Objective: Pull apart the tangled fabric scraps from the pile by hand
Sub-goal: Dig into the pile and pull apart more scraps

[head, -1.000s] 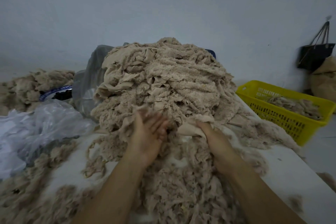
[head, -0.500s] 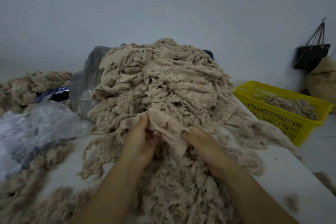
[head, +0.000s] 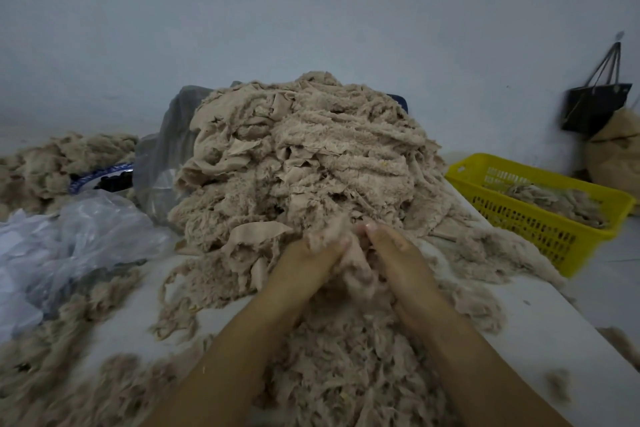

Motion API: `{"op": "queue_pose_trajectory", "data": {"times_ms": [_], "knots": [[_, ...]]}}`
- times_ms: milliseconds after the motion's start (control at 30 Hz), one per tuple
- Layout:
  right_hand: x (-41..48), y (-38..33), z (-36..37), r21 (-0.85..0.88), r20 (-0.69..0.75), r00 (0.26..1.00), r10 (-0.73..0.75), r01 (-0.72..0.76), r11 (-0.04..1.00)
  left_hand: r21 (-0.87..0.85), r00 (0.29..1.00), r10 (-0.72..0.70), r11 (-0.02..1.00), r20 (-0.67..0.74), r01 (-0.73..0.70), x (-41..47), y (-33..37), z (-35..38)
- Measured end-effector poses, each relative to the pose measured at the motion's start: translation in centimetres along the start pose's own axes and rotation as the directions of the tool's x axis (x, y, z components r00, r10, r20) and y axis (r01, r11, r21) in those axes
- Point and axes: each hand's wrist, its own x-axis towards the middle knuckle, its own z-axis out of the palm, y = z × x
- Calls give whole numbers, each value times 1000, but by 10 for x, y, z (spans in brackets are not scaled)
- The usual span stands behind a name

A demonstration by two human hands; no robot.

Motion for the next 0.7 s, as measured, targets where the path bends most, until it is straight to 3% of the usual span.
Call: {"op": "queue_pose_trajectory", "data": {"times_ms": [100,200,367,500,700], "knots": [[-2,-4,-3,-214,19,995,-98,100,972,-378,994,-106,921,-20,90,0,8,-10],[-5,-4,0,-418,147,978,-152,200,886,-520,984,-177,841,-7,148,1,14,-15],[-3,8,5,-559,296,949,-106,262,787,-606,991,-133,787,14,114,2,14,-17],[0,9,-2,-502,214,974,-78,178,846,-636,981,-182,766,-68,98,5,13,-20],[-5,5,9,-531,205,954,-220,297,793,-562,983,-162,823,-89,85,2,9,-12]]}}
